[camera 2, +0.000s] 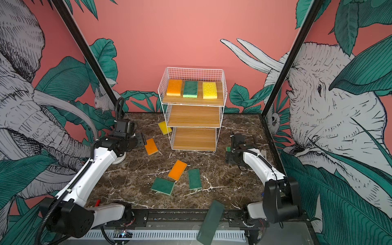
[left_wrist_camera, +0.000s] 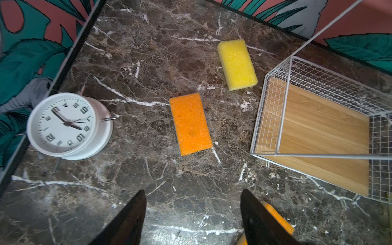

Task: Arrange cleaning sponges on a shelf
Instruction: Pick up the cleaning sponge at the middle-right of the table.

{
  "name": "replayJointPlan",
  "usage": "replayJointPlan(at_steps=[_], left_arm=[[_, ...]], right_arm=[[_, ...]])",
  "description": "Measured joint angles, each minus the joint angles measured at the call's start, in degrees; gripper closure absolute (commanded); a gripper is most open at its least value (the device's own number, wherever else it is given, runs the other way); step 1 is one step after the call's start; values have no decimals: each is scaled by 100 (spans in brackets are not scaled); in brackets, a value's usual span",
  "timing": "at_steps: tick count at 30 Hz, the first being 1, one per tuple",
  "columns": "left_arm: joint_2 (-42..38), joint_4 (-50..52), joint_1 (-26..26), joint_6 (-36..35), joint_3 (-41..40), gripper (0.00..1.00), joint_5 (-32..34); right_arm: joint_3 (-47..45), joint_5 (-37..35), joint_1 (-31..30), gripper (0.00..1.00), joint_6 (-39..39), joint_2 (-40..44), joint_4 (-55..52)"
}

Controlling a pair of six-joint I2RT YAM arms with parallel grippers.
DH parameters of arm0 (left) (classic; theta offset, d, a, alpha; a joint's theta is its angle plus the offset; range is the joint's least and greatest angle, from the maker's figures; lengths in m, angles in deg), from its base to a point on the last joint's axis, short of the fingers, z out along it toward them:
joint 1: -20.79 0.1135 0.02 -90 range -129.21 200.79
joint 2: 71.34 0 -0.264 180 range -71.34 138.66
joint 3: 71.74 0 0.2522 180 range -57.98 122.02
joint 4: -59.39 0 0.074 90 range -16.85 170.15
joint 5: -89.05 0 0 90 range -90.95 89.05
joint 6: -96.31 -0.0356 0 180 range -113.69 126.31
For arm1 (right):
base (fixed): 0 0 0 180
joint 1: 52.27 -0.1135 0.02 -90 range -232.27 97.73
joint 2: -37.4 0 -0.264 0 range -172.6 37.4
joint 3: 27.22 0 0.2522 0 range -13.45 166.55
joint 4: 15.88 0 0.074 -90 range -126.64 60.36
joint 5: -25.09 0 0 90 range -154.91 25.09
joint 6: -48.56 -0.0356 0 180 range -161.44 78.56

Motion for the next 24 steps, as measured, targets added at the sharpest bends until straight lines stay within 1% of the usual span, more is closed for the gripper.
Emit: replayJointPlan(at_steps=[7,13,17,21,24], left_arm=[[105,-496,33,114,-313,27,-90],[216,-750,61,199,-350,27,-92],[389,-850,63,223,-350,27,-127],[531,-916,63,227,-350,28,-153],[579,-944,63,238,-350,28,-179]], right_arm=[[2,190,385,0,223,-852,813],[144,365,461,4,374,-1530,1137],[205,420,463,6,413,-1617,1248],[205,415,463,13,439,-1628,1290],[208,424,466,22,457,-1635,1331]])
